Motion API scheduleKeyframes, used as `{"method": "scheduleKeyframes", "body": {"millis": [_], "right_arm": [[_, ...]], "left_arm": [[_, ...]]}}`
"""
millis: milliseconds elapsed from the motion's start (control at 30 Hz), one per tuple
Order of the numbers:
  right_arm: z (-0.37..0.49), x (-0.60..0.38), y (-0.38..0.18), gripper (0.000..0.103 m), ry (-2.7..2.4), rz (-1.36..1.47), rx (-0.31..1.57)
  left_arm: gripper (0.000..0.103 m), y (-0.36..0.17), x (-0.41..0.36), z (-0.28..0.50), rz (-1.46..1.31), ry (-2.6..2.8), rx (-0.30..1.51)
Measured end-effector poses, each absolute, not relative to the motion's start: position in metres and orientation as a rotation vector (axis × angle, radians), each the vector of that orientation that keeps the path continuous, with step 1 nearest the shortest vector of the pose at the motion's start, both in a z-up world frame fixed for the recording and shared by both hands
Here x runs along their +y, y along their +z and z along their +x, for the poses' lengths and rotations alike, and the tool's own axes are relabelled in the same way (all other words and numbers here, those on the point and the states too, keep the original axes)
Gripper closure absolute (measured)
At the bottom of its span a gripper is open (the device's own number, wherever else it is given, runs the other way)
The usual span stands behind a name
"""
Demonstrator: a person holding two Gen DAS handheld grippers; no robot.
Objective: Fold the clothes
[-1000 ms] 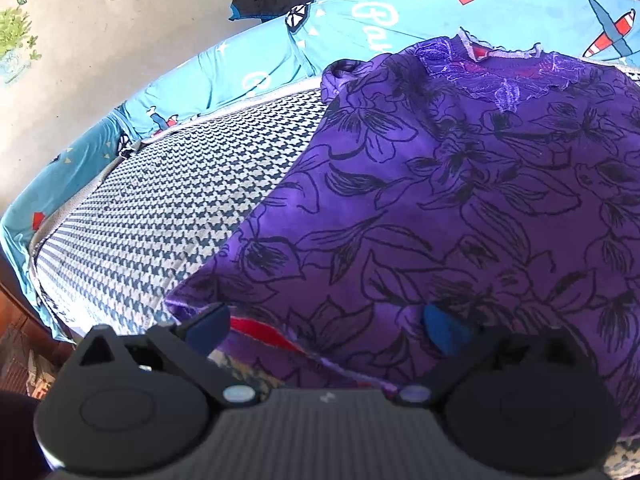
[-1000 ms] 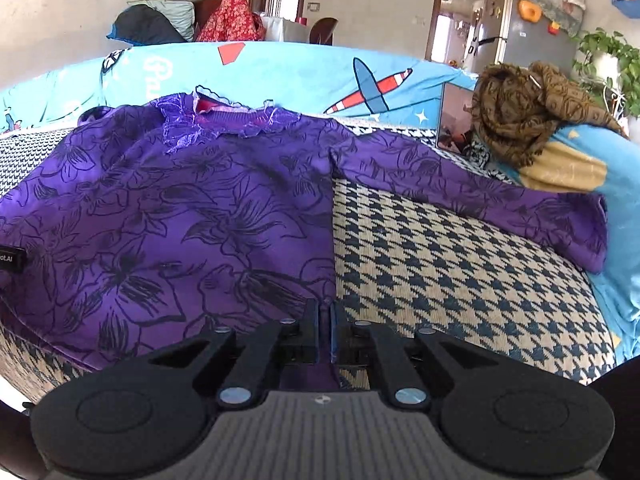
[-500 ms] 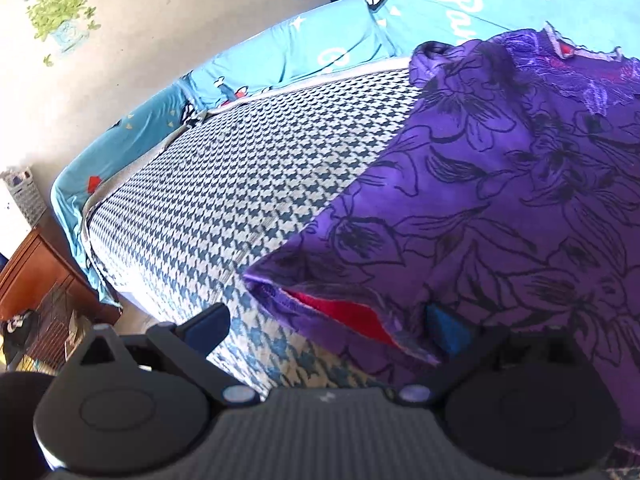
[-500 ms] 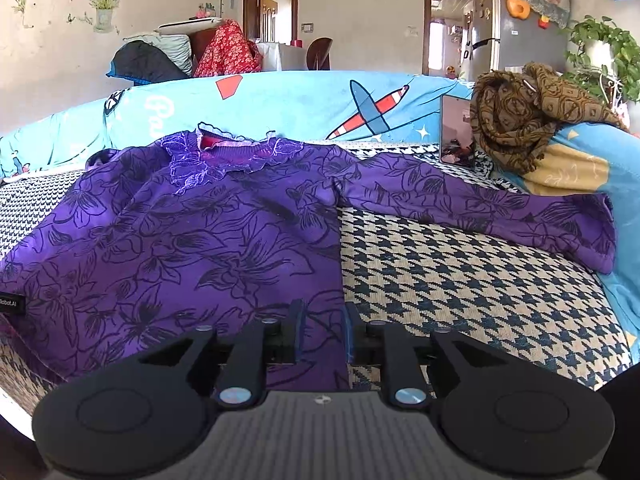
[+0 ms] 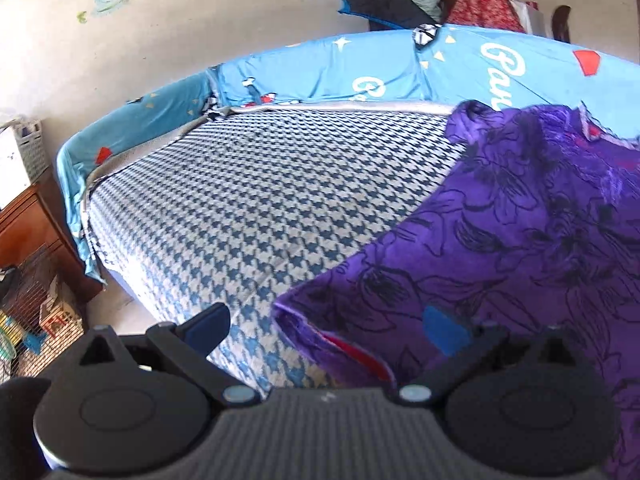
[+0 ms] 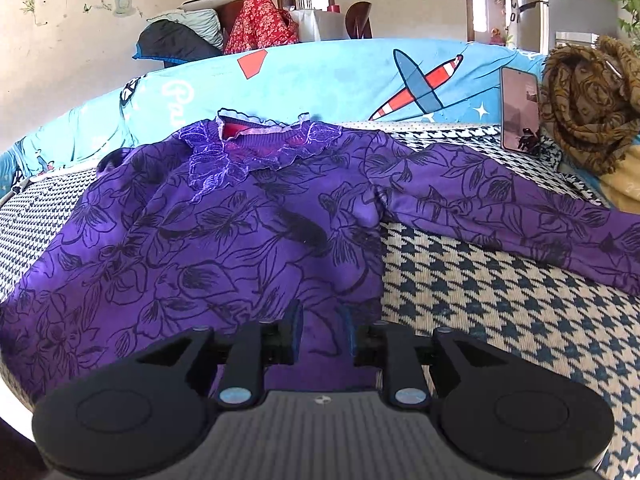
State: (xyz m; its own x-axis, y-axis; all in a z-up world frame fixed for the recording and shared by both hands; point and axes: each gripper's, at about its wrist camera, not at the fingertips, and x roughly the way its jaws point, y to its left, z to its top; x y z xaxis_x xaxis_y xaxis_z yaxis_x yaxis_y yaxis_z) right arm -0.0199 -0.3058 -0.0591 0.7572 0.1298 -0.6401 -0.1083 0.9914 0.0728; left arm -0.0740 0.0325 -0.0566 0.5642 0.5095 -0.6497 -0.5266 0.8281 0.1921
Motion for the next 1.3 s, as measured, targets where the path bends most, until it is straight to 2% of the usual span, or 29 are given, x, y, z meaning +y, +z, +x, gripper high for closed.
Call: {"method": "scheduleKeyframes", "body": {"millis": [100, 467, 767, 833, 867, 967, 1033, 1133, 1233, 1300], "right_arm": [[0.003, -0.314, -0.06, 0.075, 0.114, 0.071, 0.715], [0.067, -0.338, -0.071, 0.067, 0.062, 0.254, 0.784], [0.101, -0.341, -0.078, 0.065, -0.015, 0.334, 0.773], [0.105, -0.336, -0.079, 0.074, -0.051, 0.292, 0.755], [0.106, -0.334, -0.079, 0.084, -0.07, 0.269, 0.748], [0.105, -0.329, -0.077, 0.096, -0.125, 0.209, 0.703], [0.103, -0.325, -0.073, 0.097, -0.139, 0.168, 0.666], [0.105, -0.325, -0.077, 0.097, -0.169, 0.162, 0.708], [0.103, -0.324, -0.075, 0.092, -0.208, 0.17, 0.73], [0.099, -0.32, -0.069, 0.073, -0.239, 0.142, 0.74]], "left_arm": [[0.0, -0.052, 0.024, -0.062, -0.005, 0.528, 0.775], [0.0, -0.029, 0.026, 0.003, 0.186, 0.365, 0.763], [0.0, -0.042, 0.046, 0.029, 0.049, 0.361, 0.857], [0.0, -0.046, 0.048, 0.033, 0.066, 0.364, 0.875], [0.0, -0.048, 0.049, 0.035, 0.074, 0.364, 0.882], [0.0, -0.051, 0.056, 0.039, 0.074, 0.372, 0.893], [0.0, -0.051, 0.064, 0.043, 0.056, 0.38, 0.9], [0.0, -0.05, 0.08, 0.049, -0.002, 0.4, 0.904], [0.0, -0.047, 0.099, 0.055, -0.084, 0.422, 0.899], [0.0, -0.045, 0.108, 0.06, -0.117, 0.444, 0.887]]}}
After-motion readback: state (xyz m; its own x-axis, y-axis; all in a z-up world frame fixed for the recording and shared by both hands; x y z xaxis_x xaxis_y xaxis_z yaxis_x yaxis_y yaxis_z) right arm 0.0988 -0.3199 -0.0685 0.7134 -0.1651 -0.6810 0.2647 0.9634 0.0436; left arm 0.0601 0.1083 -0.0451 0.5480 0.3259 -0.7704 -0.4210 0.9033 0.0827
